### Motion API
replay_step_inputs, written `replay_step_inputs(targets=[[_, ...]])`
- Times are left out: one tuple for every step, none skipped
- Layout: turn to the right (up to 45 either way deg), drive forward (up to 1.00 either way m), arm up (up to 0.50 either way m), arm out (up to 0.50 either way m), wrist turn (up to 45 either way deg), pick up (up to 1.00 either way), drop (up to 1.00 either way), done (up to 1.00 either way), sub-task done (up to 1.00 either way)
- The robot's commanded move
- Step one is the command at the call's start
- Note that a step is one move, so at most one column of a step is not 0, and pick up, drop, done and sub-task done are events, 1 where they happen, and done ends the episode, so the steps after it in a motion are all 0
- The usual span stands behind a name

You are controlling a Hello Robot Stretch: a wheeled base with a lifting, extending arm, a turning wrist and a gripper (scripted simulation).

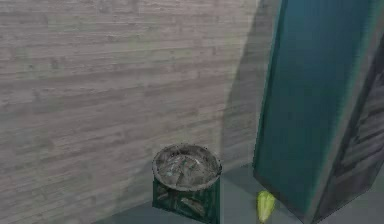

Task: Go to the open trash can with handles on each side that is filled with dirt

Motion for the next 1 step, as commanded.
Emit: replay_step_inputs(targets=[[0.0,0.0,0.0,0.0,0.0,0.0,0.0,1.0,0.0]])
